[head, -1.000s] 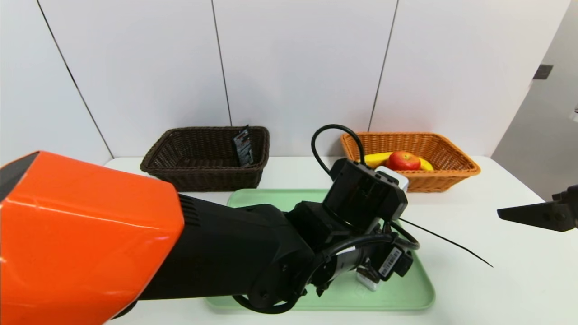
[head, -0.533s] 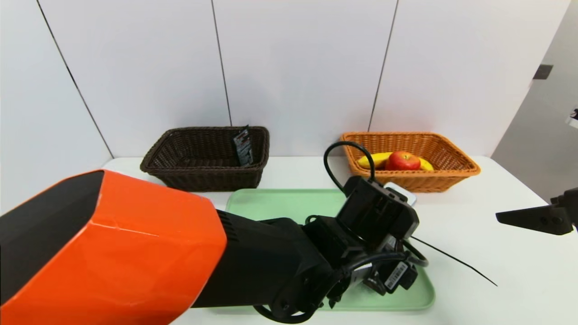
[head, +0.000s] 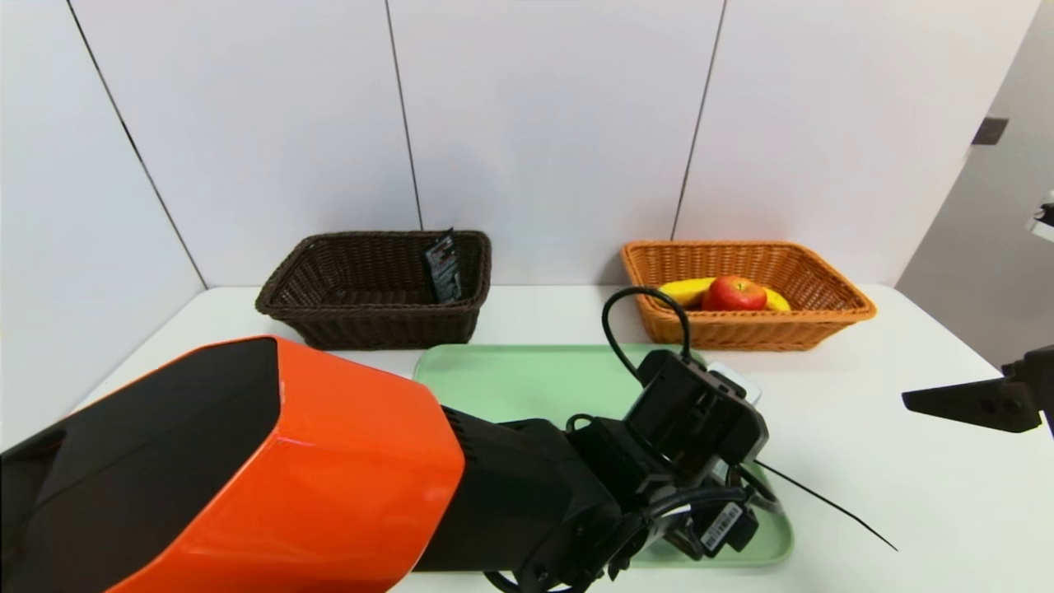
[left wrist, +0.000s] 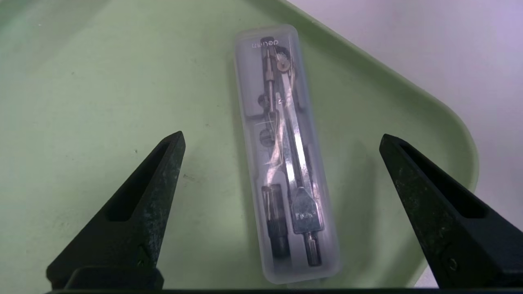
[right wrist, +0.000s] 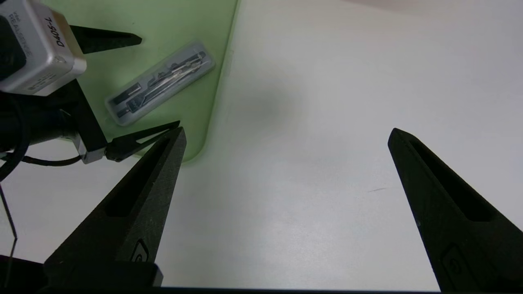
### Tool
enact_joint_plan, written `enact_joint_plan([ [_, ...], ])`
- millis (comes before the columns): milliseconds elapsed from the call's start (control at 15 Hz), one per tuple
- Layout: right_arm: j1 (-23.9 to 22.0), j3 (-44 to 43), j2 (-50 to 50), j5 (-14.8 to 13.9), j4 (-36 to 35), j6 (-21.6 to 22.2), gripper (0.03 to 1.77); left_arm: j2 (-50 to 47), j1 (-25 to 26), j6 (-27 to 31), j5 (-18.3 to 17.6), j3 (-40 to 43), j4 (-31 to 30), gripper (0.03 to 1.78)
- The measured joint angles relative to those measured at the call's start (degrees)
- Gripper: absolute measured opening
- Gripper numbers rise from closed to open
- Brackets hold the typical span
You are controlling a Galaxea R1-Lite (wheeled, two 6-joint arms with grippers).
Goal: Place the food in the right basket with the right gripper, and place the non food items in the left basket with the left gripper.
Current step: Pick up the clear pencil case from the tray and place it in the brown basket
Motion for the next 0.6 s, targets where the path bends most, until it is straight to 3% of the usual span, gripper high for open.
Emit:
enact_joint_plan([
  [333,0.0,0.05,0.02,-0.02,-0.05,0.0,1.7,1.15,0.02,-0.06,0.0,0.0,-0.16,1.68],
  [600,0.0,0.05,0.02,0.05,-0.05,-0.09,1.71,1.43,0.06,-0.11,0.0,0.18,-0.11,1.09],
])
